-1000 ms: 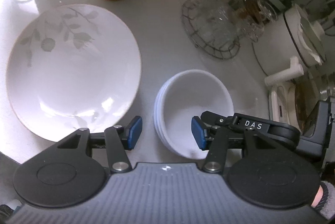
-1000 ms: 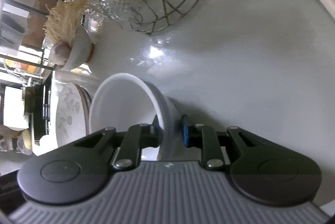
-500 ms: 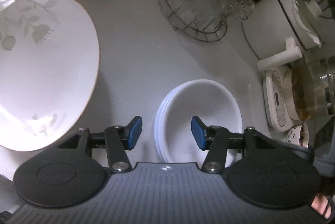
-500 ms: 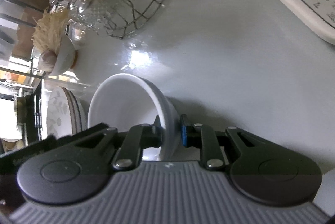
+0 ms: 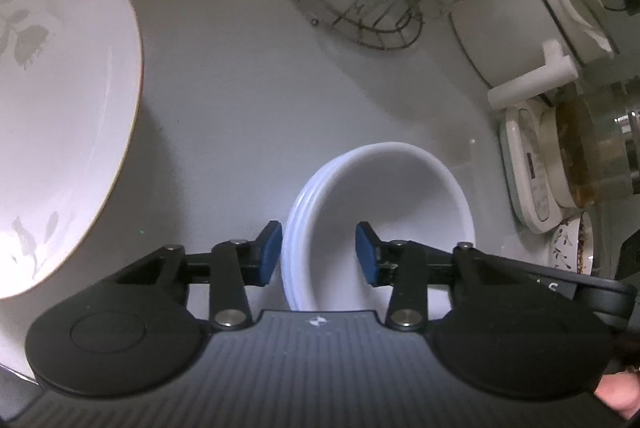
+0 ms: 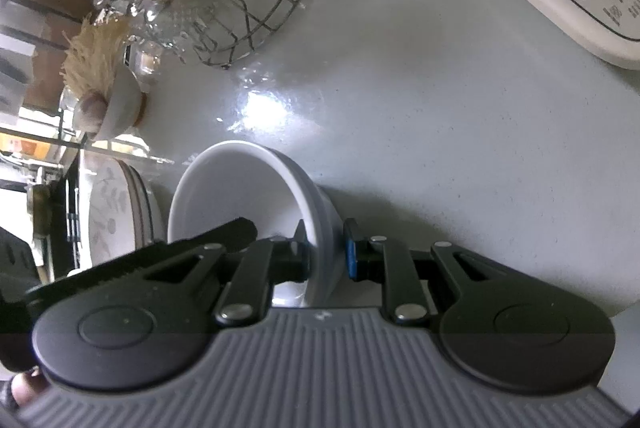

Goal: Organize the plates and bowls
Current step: 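Close both grippers on the rim of the nested bowl stack, then lift the bowl stack with both grippers and carry it over the leaf-print plates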

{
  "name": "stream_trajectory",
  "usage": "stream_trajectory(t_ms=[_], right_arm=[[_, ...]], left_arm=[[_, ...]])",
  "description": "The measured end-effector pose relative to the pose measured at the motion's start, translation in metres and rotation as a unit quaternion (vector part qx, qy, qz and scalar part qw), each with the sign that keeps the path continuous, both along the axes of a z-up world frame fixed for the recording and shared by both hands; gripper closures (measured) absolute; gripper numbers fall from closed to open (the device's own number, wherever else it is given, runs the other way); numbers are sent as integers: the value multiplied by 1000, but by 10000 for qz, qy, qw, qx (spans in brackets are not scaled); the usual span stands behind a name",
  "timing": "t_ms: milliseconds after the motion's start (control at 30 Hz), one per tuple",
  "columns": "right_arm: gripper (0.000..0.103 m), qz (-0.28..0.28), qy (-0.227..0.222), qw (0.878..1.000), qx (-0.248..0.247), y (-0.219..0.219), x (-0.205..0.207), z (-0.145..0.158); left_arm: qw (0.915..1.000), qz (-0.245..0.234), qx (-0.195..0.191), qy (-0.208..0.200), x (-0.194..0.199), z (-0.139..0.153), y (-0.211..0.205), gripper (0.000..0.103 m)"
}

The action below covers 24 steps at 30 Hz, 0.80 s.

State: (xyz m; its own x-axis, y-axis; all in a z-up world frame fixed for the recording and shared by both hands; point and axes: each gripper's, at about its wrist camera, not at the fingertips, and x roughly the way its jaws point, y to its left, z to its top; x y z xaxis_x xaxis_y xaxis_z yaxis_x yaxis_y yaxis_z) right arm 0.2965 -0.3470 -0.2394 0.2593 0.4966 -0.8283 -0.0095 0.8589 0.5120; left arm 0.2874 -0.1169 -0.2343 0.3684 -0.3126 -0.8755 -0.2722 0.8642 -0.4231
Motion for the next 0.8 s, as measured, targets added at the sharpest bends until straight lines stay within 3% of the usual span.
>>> stream_trajectory(t_ms=[100,300,500,800], right_arm=[[83,14,-30,10000,-22,0,0,-1],[83,5,-28,10000,-7,1,1,-1],[83,41,-25,10000,-10,5,2,-1],[83,147,-90,9998,131,6,-3,9]], left_arm=[[10000,83,-29,-7,-4,-3,4,70],[9995,256,-173,-23,-9,-3,15,78],[9995,322,-16,-5,-10,-1,16,81],[9990,427,-120,84,-16,10,28,81]])
